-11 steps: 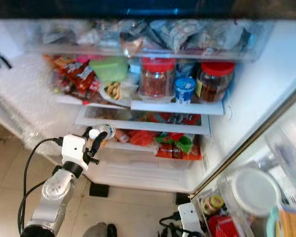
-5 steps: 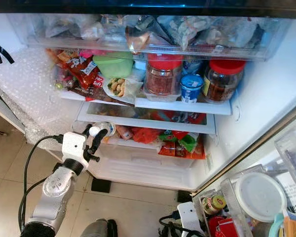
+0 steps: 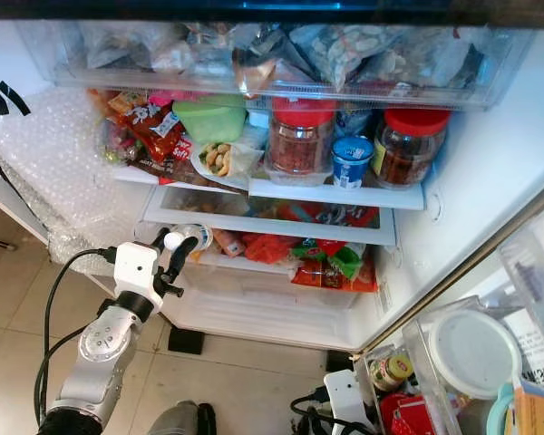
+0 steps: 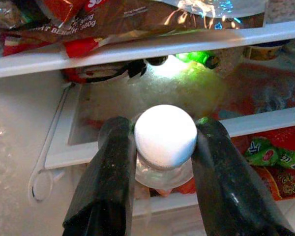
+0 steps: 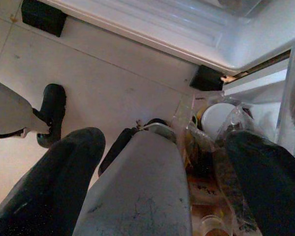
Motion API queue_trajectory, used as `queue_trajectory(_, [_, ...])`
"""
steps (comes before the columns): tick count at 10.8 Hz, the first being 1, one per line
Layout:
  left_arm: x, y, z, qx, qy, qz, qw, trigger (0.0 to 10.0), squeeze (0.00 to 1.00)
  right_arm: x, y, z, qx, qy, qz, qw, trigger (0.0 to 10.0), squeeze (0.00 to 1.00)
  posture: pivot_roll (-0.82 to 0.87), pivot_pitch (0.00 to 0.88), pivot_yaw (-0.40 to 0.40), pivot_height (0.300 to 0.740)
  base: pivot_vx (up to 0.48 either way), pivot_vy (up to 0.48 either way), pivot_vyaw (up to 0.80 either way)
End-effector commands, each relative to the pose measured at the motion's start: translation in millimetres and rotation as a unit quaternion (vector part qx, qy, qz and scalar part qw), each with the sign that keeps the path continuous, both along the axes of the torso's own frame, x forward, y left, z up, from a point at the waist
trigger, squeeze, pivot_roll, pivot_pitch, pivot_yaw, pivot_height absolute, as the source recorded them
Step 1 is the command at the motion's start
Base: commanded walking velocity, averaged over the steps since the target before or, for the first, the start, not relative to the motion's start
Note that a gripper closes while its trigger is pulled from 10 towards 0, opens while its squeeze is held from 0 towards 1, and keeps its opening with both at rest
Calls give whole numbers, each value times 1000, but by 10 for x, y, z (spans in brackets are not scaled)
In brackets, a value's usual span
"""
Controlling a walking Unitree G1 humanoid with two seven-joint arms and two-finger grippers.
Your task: Restocking fridge
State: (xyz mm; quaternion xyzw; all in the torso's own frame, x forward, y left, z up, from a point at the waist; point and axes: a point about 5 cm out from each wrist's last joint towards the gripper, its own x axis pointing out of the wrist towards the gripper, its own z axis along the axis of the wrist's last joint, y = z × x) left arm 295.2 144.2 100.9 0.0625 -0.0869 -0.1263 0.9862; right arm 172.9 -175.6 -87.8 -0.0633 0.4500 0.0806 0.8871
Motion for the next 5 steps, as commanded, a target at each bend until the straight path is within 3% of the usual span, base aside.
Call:
queue_trajectory(1, [-1,24,27,-7,-3,5,1000,10000,0,-171,-10,-75,7,27,-10,1000,10000,0,112,197,33,675,0,0,0])
queue_trajectory(5, [7,15,34,-8,-5,5,1000,10000,0,-182,-27,-82,0,35,-12,999,10000,0,111,196,32,675,0,0,0])
